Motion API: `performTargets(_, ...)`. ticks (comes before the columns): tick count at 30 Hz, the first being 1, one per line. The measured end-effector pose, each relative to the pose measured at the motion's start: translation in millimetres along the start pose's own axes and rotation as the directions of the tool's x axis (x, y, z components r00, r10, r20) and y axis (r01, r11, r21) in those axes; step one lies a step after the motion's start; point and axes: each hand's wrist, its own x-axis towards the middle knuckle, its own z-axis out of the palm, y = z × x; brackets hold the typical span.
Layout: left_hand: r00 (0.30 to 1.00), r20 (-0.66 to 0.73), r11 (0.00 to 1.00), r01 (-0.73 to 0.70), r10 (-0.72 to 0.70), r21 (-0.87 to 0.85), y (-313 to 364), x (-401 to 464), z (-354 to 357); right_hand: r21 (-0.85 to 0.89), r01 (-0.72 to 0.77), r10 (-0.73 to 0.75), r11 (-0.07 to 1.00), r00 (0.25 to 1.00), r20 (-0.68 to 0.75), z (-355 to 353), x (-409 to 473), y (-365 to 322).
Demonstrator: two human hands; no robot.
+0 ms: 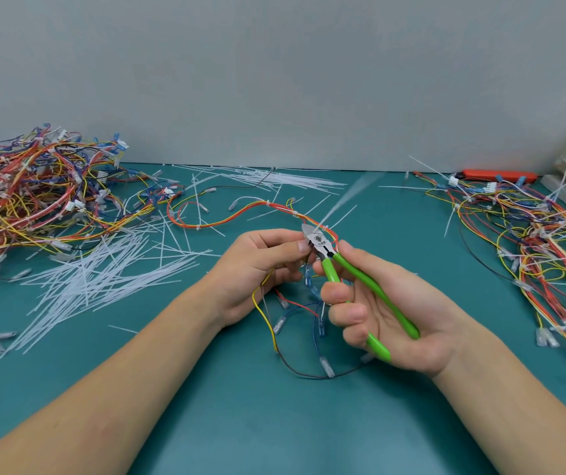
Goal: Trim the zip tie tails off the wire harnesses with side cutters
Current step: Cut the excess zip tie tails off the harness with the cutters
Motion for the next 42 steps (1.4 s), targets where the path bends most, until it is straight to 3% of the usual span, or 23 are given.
performTargets(18,0.999,0.029,1.000,-0.020,0.020,0.013,2.3,-3.1,1.6,0.002,-0.062,0.062,0.998,0.994,0.096,-3.4,0.7,1.8)
performTargets(26,0.999,0.032,0.999,-0.033,0.033,-0.001,1.8,-2.9,1.4,0.087,-0.097,0.083,0.991,0.984,0.160,-5.7,-1.0,0.0)
performTargets(31,0.999,0.004,0.999,-0.040,0.040,-0.032,1.3,-3.3,1.9,0.132,-0.093,0.074,0.987,0.987,0.143,-3.9,0.0,-0.5)
performTargets(42,0.998,0.047,0.998,-0.049,0.048,0.026,0.4,-3.4,1.1,0.044,-0.063,0.059,0.997,0.994,0.093,-1.5,-2.6,-1.2)
